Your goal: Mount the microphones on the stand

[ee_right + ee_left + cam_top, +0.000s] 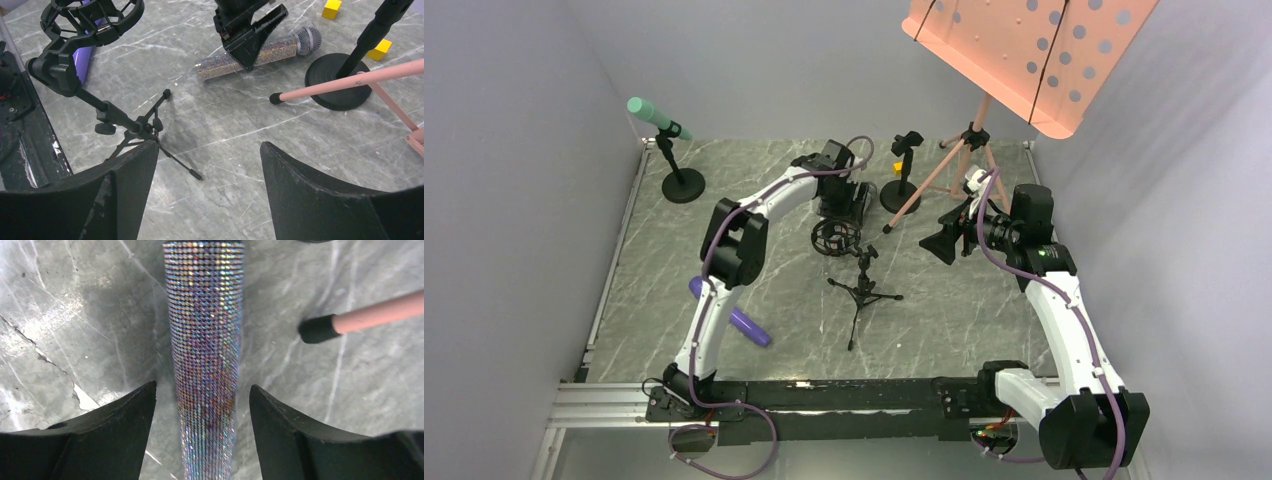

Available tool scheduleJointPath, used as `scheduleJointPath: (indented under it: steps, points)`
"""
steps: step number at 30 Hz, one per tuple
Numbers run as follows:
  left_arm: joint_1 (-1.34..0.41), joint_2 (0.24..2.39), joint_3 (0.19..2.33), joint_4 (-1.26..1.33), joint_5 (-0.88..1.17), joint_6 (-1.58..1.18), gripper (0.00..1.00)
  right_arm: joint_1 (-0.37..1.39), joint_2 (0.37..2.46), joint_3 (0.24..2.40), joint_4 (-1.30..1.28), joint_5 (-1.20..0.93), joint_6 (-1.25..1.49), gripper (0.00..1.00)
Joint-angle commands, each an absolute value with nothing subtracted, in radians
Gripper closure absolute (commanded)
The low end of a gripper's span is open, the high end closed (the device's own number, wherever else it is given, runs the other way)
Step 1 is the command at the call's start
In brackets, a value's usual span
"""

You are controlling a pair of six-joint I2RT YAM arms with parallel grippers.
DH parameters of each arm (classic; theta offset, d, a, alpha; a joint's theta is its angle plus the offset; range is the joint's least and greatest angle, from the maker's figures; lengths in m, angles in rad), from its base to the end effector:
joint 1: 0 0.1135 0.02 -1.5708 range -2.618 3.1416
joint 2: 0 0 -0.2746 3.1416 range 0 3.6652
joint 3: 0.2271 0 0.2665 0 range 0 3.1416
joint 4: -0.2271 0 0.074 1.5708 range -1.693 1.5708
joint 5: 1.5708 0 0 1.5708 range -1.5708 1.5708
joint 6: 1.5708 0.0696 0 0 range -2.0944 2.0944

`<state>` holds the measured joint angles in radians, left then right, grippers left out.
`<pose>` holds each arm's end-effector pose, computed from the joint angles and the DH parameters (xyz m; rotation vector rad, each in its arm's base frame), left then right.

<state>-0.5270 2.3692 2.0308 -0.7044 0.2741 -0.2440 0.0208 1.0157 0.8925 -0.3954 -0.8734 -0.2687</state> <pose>0.4681 -0.2942 0.1537 0.4783 2.6468 -0.6167 0.2423 0.0584 0.3157 -0.7827 1.8037 0.7428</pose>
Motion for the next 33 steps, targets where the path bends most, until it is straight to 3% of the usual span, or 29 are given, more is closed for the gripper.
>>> scheduleJointPath:
  steps: [1,3,9,14,16,25,33]
  points:
    - [-0.550,2.412,2.112,-0.789,0.134,-0.215,0.29,0.015,1.023,0.906,-0.376,-0.884,-0.279,0.20]
    - [-0.558,2.417,2.113,-0.794,0.113,-0.204,0.30,0.016,1.025,0.905,-0.376,-0.883,-0.279,0.20]
    - [-0.561,2.400,2.057,-0.794,0.015,-0.158,0.49,0.013,1.032,0.904,-0.374,-0.876,-0.282,0.20]
    - [-0.539,2.327,1.974,-0.764,-0.039,-0.108,0.85,0.007,1.043,0.904,-0.380,-0.876,-0.289,0.20]
    - [-0.506,2.259,1.915,-0.726,-0.037,-0.108,0.93,0.006,1.048,0.905,-0.389,-0.883,-0.300,0.20]
    - [-0.325,1.773,1.501,-0.406,0.136,-0.090,0.96,0.006,1.106,0.933,-0.506,-1.031,-0.415,0.13]
    - [-0.305,1.332,1.144,-0.216,0.188,-0.127,0.97,0.006,1.074,0.926,-0.552,-1.044,-0.524,0.12]
